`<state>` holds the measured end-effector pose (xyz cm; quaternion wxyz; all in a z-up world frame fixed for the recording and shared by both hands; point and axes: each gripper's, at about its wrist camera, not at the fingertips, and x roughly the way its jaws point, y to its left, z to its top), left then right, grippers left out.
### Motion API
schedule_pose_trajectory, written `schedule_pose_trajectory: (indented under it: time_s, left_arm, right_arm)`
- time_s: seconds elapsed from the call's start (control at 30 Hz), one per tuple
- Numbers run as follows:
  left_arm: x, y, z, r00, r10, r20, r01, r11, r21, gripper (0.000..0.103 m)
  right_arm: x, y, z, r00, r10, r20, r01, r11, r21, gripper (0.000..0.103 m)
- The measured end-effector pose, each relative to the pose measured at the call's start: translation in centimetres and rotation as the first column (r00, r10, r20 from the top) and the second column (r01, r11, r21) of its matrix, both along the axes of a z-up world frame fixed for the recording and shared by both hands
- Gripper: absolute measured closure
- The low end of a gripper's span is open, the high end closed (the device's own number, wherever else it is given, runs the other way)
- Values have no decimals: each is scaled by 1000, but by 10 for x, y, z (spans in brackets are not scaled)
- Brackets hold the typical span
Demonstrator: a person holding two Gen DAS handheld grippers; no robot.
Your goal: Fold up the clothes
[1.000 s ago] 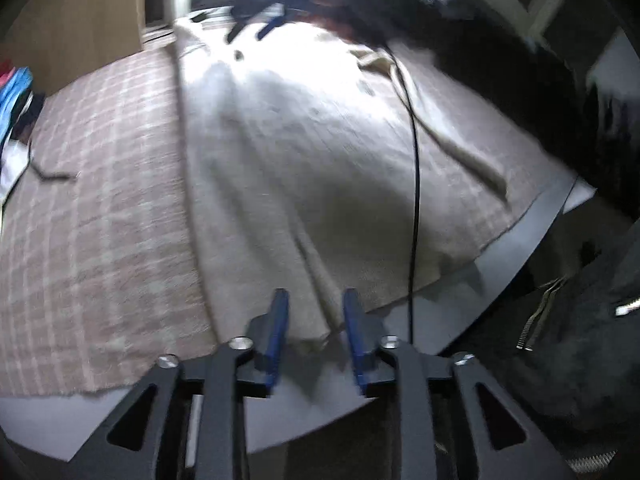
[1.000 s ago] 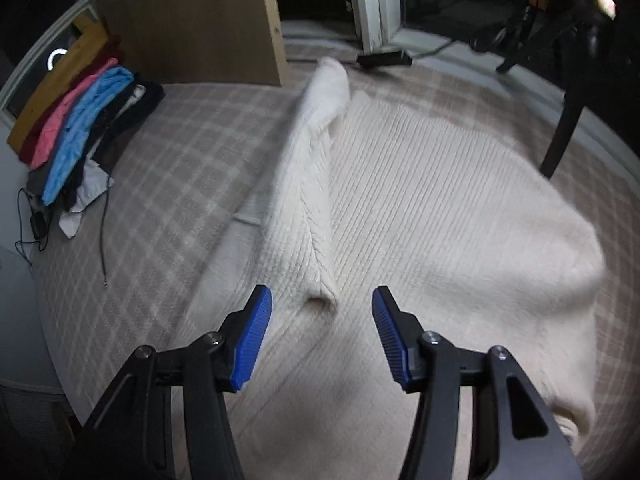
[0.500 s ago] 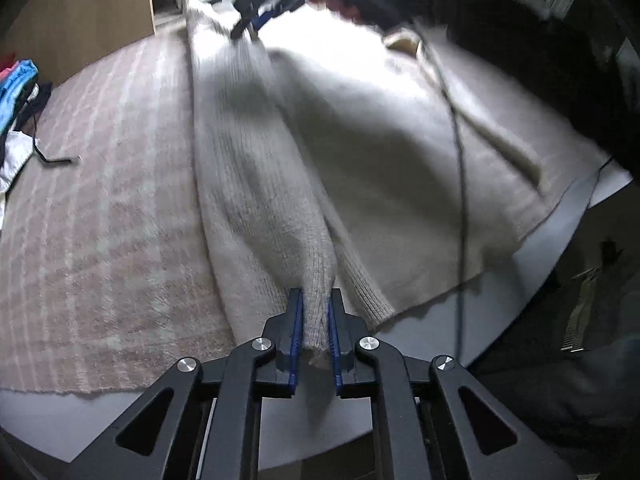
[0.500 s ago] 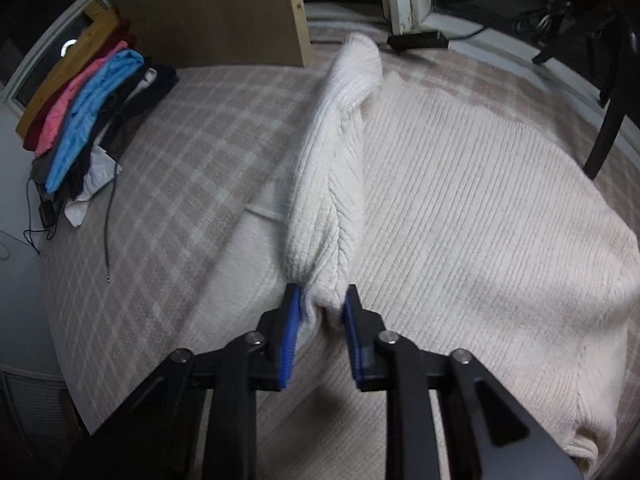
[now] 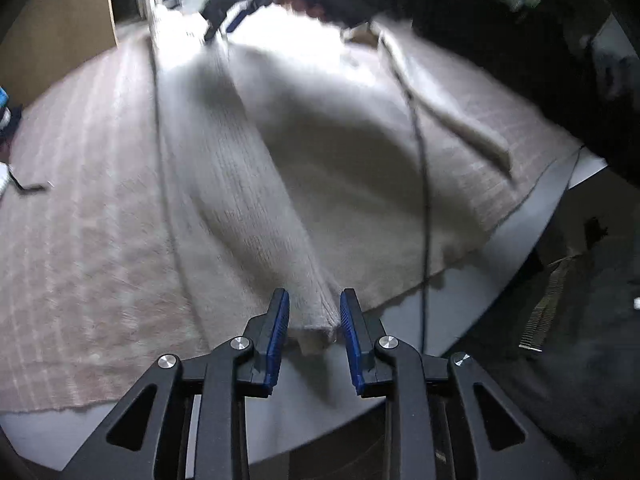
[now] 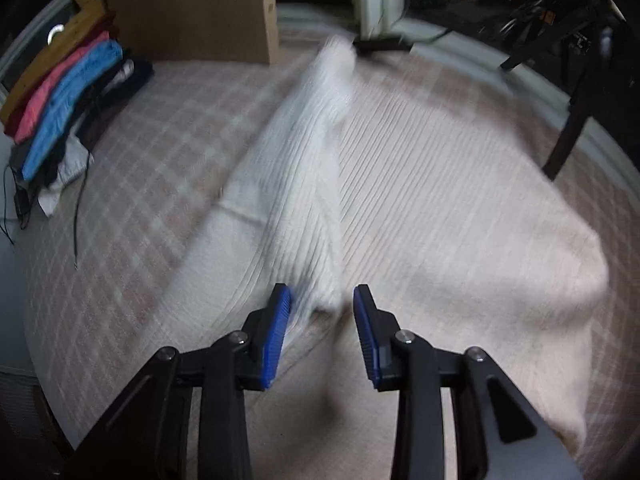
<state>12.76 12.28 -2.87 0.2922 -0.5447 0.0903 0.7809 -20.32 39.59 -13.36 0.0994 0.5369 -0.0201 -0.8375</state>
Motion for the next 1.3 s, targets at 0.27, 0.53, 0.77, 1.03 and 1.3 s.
schedule_pose_trajectory:
  time_s: [0.27, 0.53, 0.77, 1.03, 1.3]
  left_arm:
    - [-45, -9, -24, 994, 108, -28, -108, 994, -18, 82]
    - [-50, -5, -43, 994, 109, 25, -109, 994, -8, 80]
    - [-40, -32, -7, 995, 94, -36, -94, 996, -9, 81]
    - [-38, 29, 17, 996, -58, -73, 64, 995, 71, 80]
    - [0, 180, 6, 917, -380, -119, 390, 918, 68, 78]
  right_arm:
    - [-31, -20, 21, 992, 16, -123, -19, 999, -26, 70]
    - [-84, -30, -23, 999, 0, -40, 1, 1000, 15, 62]
    - [16, 32, 77, 978, -90, -189, 62, 987, -150, 45]
    - [230, 145, 120, 871, -367, -327, 340, 930, -137, 26]
    - [311, 209, 51, 854, -497, -154, 492, 868, -71, 26]
